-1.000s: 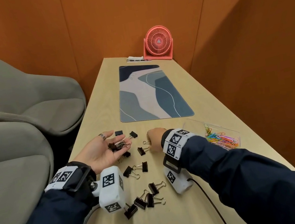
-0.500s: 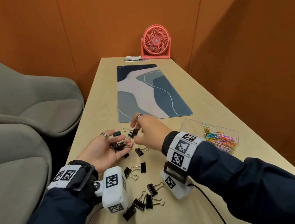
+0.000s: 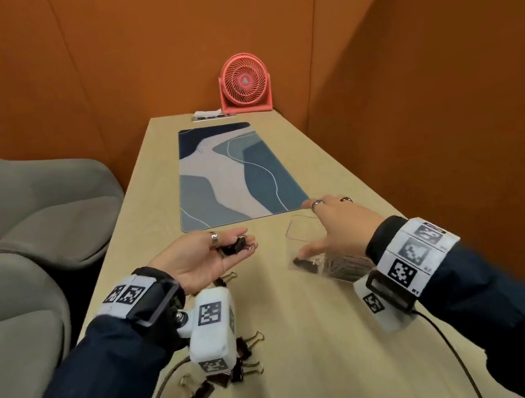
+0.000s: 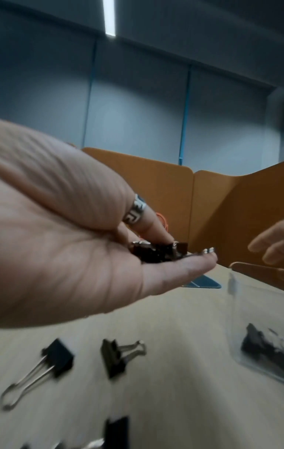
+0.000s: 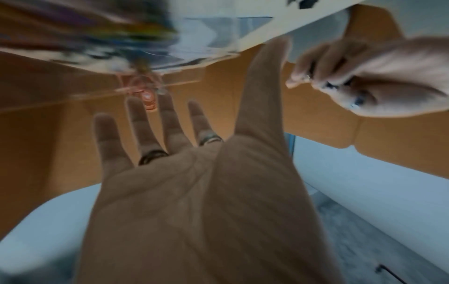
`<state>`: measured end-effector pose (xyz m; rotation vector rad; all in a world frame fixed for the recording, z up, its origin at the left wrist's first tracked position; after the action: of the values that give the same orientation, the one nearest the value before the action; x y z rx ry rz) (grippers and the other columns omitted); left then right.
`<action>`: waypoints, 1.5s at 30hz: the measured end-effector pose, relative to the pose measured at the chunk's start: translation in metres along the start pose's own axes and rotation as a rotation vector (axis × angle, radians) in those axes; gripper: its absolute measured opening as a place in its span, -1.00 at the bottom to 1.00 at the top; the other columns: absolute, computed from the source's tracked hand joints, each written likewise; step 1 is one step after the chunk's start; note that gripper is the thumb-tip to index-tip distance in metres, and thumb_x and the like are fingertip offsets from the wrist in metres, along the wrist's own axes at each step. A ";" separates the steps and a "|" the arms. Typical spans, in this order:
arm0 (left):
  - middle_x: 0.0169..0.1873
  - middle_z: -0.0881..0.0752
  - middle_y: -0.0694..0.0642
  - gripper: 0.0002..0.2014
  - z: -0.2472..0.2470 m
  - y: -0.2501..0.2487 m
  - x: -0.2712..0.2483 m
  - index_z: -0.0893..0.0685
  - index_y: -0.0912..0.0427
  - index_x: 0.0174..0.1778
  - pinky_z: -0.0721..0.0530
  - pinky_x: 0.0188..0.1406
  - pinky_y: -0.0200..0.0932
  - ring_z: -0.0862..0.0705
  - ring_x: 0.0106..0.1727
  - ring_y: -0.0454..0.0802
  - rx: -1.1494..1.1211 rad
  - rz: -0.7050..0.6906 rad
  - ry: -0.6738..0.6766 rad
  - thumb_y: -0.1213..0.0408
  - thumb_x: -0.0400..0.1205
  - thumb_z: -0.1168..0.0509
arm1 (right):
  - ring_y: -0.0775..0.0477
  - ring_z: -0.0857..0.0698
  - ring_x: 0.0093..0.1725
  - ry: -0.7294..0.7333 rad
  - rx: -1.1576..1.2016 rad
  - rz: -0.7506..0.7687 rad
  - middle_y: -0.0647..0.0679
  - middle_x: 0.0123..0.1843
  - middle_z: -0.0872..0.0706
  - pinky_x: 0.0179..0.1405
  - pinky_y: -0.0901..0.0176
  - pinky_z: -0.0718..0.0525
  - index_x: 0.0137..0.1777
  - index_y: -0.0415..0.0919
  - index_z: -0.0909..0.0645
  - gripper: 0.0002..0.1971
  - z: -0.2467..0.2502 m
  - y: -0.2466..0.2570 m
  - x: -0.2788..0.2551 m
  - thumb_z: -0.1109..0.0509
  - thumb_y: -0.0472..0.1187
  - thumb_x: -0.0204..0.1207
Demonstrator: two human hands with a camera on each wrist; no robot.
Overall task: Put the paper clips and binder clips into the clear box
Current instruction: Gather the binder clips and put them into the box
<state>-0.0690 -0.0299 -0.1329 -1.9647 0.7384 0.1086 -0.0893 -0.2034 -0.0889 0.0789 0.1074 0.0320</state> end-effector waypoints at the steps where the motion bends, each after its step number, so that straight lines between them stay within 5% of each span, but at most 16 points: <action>1: -0.06 -0.62 0.37 -0.76 -0.012 -0.001 0.003 -0.56 0.56 0.13 -0.75 -0.05 0.01 -0.67 0.01 0.22 0.028 0.004 0.019 0.61 0.69 -0.02 | -0.20 -0.41 0.47 0.042 -0.010 -0.025 -0.13 0.53 -0.39 0.44 -0.12 -0.44 0.60 -0.12 -0.16 -0.04 -0.005 -0.012 -0.002 -0.46 0.30 0.30; 4: -0.08 -0.61 0.35 -0.77 -0.042 0.001 0.013 -0.53 0.57 0.13 -0.77 -0.06 0.01 -0.67 -0.02 0.22 0.095 0.020 0.042 0.62 0.70 0.00 | -0.17 -0.53 0.35 0.103 -0.001 -0.069 -0.13 0.41 -0.52 0.34 -0.07 -0.54 0.49 -0.15 -0.30 -0.18 -0.016 -0.032 -0.006 -0.51 0.18 0.30; 7: -0.11 -0.58 0.33 -0.78 -0.064 0.005 0.026 -0.52 0.56 0.14 -0.64 0.16 0.08 -0.64 -0.05 0.20 0.147 0.037 0.018 0.63 0.70 0.01 | -0.13 -0.62 0.20 0.076 0.062 -0.074 -0.10 0.27 -0.61 0.21 -0.02 -0.63 0.38 -0.15 -0.40 -0.39 -0.017 -0.039 -0.007 -0.50 0.01 0.37; 14: -0.24 -0.50 0.24 -0.83 -0.093 0.016 0.049 -0.49 0.41 -0.16 -0.42 0.44 0.03 -0.59 -0.05 0.18 0.469 0.089 -0.110 0.60 0.71 -0.05 | -0.14 -0.66 0.12 0.076 0.064 -0.033 -0.10 0.18 -0.67 0.12 -0.06 -0.68 0.34 -0.17 -0.44 -0.35 -0.016 -0.041 -0.005 -0.55 0.03 0.30; 19: -0.19 -0.65 0.25 -0.84 -0.093 0.007 0.060 -0.49 0.33 -0.23 -0.71 0.16 0.05 -0.69 -0.04 0.17 0.814 0.063 -0.228 0.57 0.66 -0.18 | -0.14 -0.67 0.13 0.067 0.089 -0.020 -0.07 0.18 -0.67 0.12 -0.07 -0.68 0.35 -0.14 -0.44 -0.33 -0.017 -0.043 -0.004 -0.57 0.04 0.28; 23: -0.06 -0.70 0.32 -0.93 -0.095 0.006 0.063 -0.54 0.36 -0.15 -0.73 0.14 0.11 -0.75 0.07 0.22 1.024 0.056 -0.225 0.54 0.60 -0.29 | -0.12 -0.67 0.13 0.060 0.096 -0.016 -0.06 0.20 -0.67 0.09 -0.04 -0.69 0.37 -0.12 -0.44 -0.30 -0.016 -0.044 -0.005 -0.57 0.06 0.26; 27: -0.02 -0.80 0.32 -0.61 -0.096 0.007 0.064 -0.68 0.45 0.15 -0.66 0.27 0.02 -0.79 0.08 0.16 1.181 0.118 -0.213 0.28 0.49 -0.51 | -0.13 -0.68 0.13 0.057 0.093 -0.015 -0.06 0.20 -0.67 0.09 -0.05 -0.70 0.36 -0.12 -0.45 -0.30 -0.015 -0.044 -0.005 -0.58 0.08 0.25; 32: -0.07 -0.78 0.27 -0.74 -0.105 0.007 0.065 -0.62 0.33 0.02 -0.65 0.27 0.00 -0.77 0.05 0.16 1.333 0.108 -0.226 0.24 0.55 -0.45 | -0.13 -0.68 0.15 0.059 0.114 -0.011 -0.08 0.21 -0.68 0.15 -0.08 -0.69 0.37 -0.14 -0.45 -0.27 -0.015 -0.045 -0.004 -0.60 0.08 0.23; 37: 0.19 -0.71 0.33 -0.64 -0.109 0.002 0.069 -0.59 0.39 0.20 -0.67 0.23 0.07 -0.72 0.19 0.20 1.471 0.019 -0.216 0.25 0.58 -0.40 | -0.14 -0.67 0.17 0.062 0.106 -0.009 -0.09 0.24 -0.67 0.16 -0.07 -0.68 0.38 -0.15 -0.43 -0.25 -0.015 -0.045 -0.003 -0.61 0.09 0.23; 40: 0.06 -0.74 0.30 -0.91 -0.110 0.002 0.069 -0.59 0.31 -0.03 -0.70 0.20 0.06 -0.76 0.06 0.19 1.425 0.013 -0.180 0.36 0.63 -0.31 | -0.14 -0.67 0.18 0.055 0.109 -0.011 -0.10 0.25 -0.66 0.17 -0.08 -0.68 0.40 -0.15 -0.42 -0.23 -0.015 -0.046 -0.002 -0.61 0.08 0.22; 42: -0.13 -0.72 0.26 -0.92 -0.108 0.000 0.068 -0.52 0.23 -0.13 -0.72 0.15 0.06 -0.71 -0.08 0.16 1.381 -0.007 -0.171 0.40 0.64 -0.31 | -0.13 -0.67 0.19 0.054 0.115 -0.013 -0.09 0.27 -0.66 0.19 -0.08 -0.67 0.42 -0.13 -0.41 -0.21 -0.016 -0.046 -0.003 -0.62 0.07 0.22; 45: -0.26 -0.69 0.20 -0.83 -0.104 -0.006 0.059 -0.51 0.22 0.04 -0.74 -0.01 -0.07 -0.70 -0.14 0.11 1.316 -0.052 -0.139 0.39 0.61 -0.36 | -0.12 -0.66 0.21 0.058 0.127 -0.017 -0.08 0.30 -0.64 0.21 -0.08 -0.66 0.44 -0.11 -0.39 -0.20 -0.015 -0.046 -0.003 -0.63 0.04 0.22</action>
<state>-0.0419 -0.1416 -0.0985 -0.7034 0.4463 -0.2280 -0.0926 -0.2479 -0.1069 0.2045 0.1679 0.0104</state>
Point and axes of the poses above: each hand's wrist, its own x-axis towards the middle knuckle, its own z-axis out of the back of the hand, y = z × x, the point moved 9 cm from there along x, towards the middle knuckle
